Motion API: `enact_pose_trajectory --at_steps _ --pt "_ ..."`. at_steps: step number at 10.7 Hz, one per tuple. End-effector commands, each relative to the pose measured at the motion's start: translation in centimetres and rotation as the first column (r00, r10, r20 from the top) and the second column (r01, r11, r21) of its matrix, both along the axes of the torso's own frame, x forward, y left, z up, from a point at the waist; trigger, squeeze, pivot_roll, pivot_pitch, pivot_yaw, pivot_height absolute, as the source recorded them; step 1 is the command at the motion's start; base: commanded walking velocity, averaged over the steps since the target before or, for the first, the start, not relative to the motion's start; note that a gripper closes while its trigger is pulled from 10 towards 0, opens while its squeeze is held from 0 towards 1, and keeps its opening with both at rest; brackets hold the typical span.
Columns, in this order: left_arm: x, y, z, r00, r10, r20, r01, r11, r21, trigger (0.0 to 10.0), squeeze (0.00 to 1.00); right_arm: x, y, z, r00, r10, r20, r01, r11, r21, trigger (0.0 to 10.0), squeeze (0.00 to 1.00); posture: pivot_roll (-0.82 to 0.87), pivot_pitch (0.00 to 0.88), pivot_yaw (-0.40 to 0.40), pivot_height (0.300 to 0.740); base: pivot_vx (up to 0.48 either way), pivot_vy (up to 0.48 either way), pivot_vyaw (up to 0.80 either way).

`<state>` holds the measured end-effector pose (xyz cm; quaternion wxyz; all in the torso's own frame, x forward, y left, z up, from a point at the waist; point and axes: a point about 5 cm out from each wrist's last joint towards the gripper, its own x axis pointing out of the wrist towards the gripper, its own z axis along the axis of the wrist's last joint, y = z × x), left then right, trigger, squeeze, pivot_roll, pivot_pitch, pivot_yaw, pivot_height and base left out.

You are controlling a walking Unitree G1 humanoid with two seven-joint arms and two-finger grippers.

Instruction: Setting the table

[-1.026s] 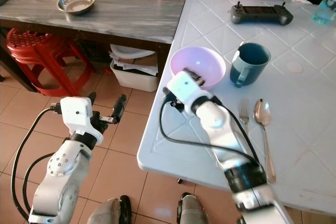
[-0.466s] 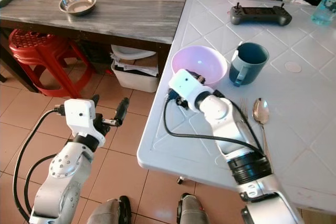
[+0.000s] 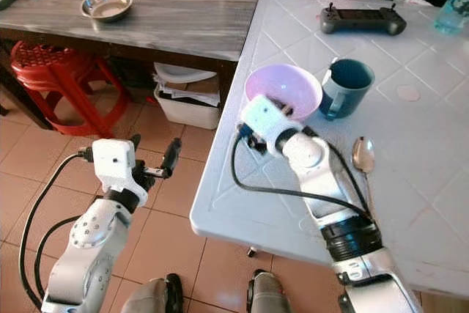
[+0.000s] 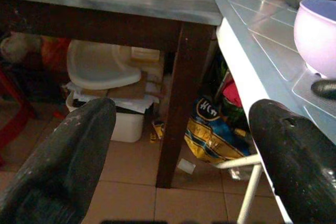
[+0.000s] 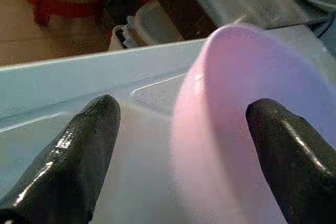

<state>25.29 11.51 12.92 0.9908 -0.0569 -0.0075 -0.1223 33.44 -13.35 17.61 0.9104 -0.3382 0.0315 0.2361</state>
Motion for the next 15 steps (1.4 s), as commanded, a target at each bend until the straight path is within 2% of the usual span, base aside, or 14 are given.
enact_pose_trajectory --at_steps 1,3,4,5,7,12,15 --pt "-0.3 0.1 -0.4 1.0 -0.003 -0.021 0.003 1.0 0.012 10.0 0.0 -0.1 0.1 0.7 1.0 -0.002 0.026 0.002 1.0 0.015 10.0 0.0 -0.05 0.209 0.033 0.74 0.0 0.0 0.0" --pt "-0.2 0.0 -0.5 1.0 -0.006 -0.028 0.006 1.0 0.014 10.0 0.0 -0.2 0.0 1.2 1.0 -0.018 0.025 0.017 0.999 0.046 10.0 0.0 -0.05 0.209 0.033 0.74 0.0 0.0 0.0" --pt "-0.3 0.0 -0.7 0.999 -0.007 -0.038 0.008 1.0 0.022 10.0 0.0 -0.2 -0.3 1.5 1.0 -0.013 -0.022 0.014 0.999 0.042 9.3 1.0 -0.05 0.207 0.032 0.74 0.0 0.0 0.0" --pt "-0.2 0.0 -0.7 0.999 -0.007 -0.04 0.008 1.0 0.024 10.0 0.0 0.0 -0.7 1.9 0.999 -0.013 -0.05 0.015 0.999 0.044 0.0 0.0 -0.05 0.205 0.032 0.74 0.0 0.0 0.0" --pt "-0.2 0.0 -0.8 0.999 -0.01 -0.048 0.012 1.0 0.029 10.0 0.0 -0.1 -1.1 1.4 0.993 0.014 -0.119 -0.012 1.0 0.018 0.0 0.0 -0.05 0.204 0.03 0.74 0.0 0.0 0.0" --pt "-0.2 0.0 -0.9 0.998 -0.014 -0.055 0.016 0.999 0.036 10.0 0.0 -0.6 -1.1 0.8 0.987 0.031 -0.158 -0.035 0.999 -0.02 0.0 0.0 -0.05 0.204 0.035 0.74 0.0 0.0 0.0" --pt "-0.2 -0.1 -0.9 0.998 -0.011 -0.057 0.013 0.999 0.037 10.0 0.0 -1.0 -1.1 -0.2 0.979 0.029 -0.204 -0.03 1.0 -0.002 0.0 0.0 -0.05 0.208 0.033 0.74 0.0 0.0 0.0"
